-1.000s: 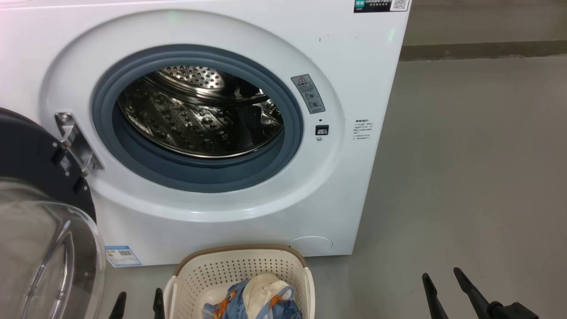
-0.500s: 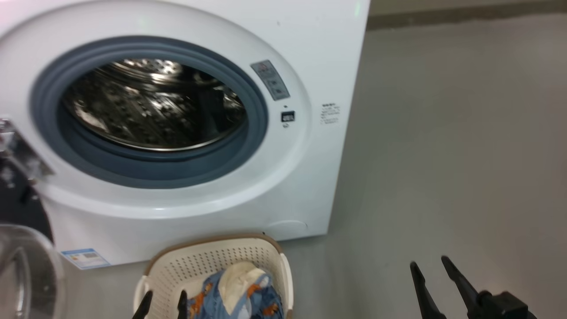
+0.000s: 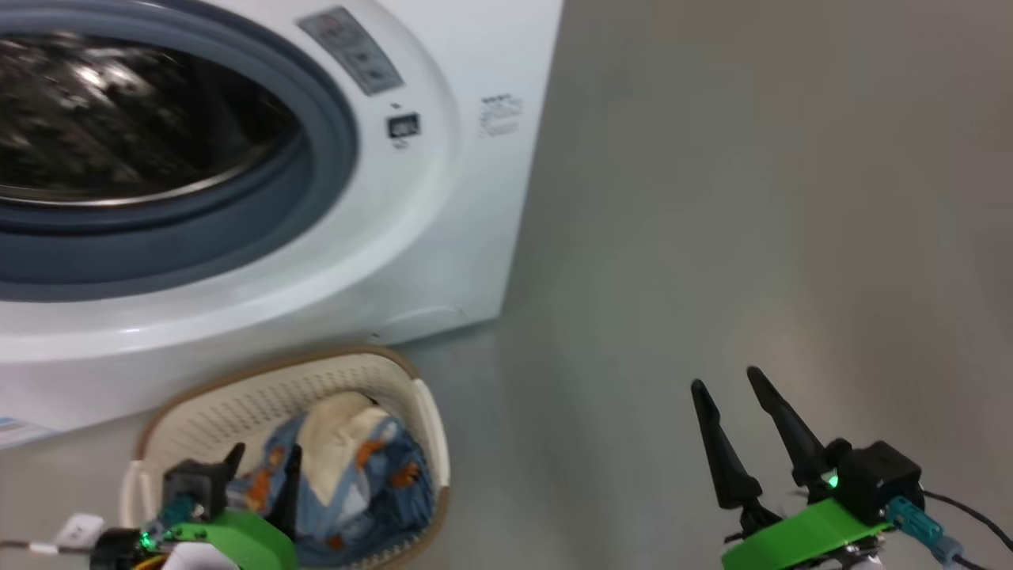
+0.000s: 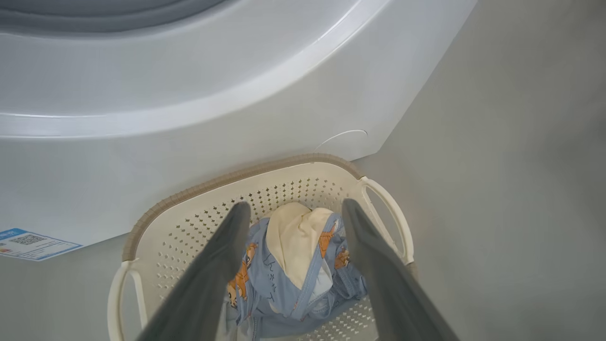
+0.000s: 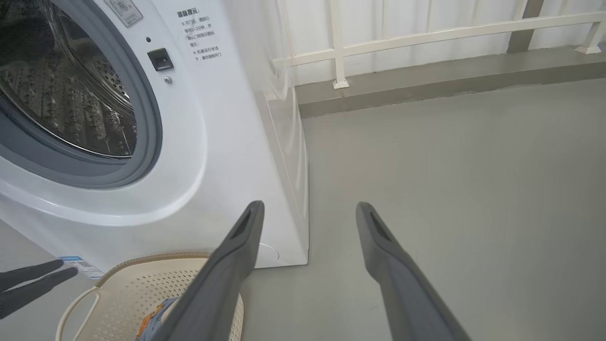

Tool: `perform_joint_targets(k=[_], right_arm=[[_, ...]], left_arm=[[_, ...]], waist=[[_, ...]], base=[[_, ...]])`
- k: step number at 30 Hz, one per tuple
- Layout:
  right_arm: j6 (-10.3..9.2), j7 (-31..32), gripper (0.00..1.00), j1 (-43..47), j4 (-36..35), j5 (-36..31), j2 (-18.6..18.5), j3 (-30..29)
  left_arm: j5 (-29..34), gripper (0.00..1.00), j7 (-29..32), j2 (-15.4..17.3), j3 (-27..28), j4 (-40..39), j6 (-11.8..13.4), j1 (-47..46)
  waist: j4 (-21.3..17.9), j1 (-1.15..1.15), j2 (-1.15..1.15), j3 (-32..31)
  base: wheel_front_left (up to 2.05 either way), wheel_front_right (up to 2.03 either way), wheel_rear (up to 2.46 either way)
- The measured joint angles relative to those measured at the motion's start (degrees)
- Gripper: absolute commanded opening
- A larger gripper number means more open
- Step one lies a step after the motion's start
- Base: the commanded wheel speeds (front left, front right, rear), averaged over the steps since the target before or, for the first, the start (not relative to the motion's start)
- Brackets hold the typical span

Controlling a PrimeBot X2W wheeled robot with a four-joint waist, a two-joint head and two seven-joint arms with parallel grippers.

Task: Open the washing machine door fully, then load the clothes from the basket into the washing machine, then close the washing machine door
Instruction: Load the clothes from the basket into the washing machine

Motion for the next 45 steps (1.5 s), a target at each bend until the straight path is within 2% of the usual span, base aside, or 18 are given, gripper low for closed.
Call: perform_joint_targets(k=[4,11,19,30,45], right_arm=[[0.0,0.0,1.0,-2.32,-0.47,1.34,0.03,1.56],[0.0,0.0,1.0,-4.97,-1.71,1.81,0.07,2.46],[0.0,0.0,1.0,-6.98,-2.74,2.91,0.19,2.43],[0.0,-0.01,1.0,-7.95,-4.53,2.91,0.3,2.23],[0.0,-0.27,1.0,-9.25,-7.8,2.25,0.48,1.19]], left_arm=[[-1.37,1.0,1.77,1.54,-0.04,6.0,-0.99,-4.56],[-1.51,1.0,5.59,4.14,-0.46,15.03,-1.1,-12.02],[-1.24,1.0,8.31,6.75,-0.36,24.55,0.53,-18.98],[-1.32,1.0,7.86,8.15,-0.53,31.49,0.57,-25.88],[-0.64,1.0,8.77,9.16,-3.44,37.58,0.56,-35.09]], waist=[[-3.43,0.0,0.0,4.65],[-6.87,0.0,0.0,11.08],[-9.3,0.0,0.0,17.41],[-10.4,0.0,0.0,23.14],[-9.49,0.0,0.0,31.0]], base=[[0.0,0.0,0.0],[0.0,0.0,0.0],[0.0,0.0,0.0],[0.0,0.0,0.0],[0.0,0.0,0.0]])
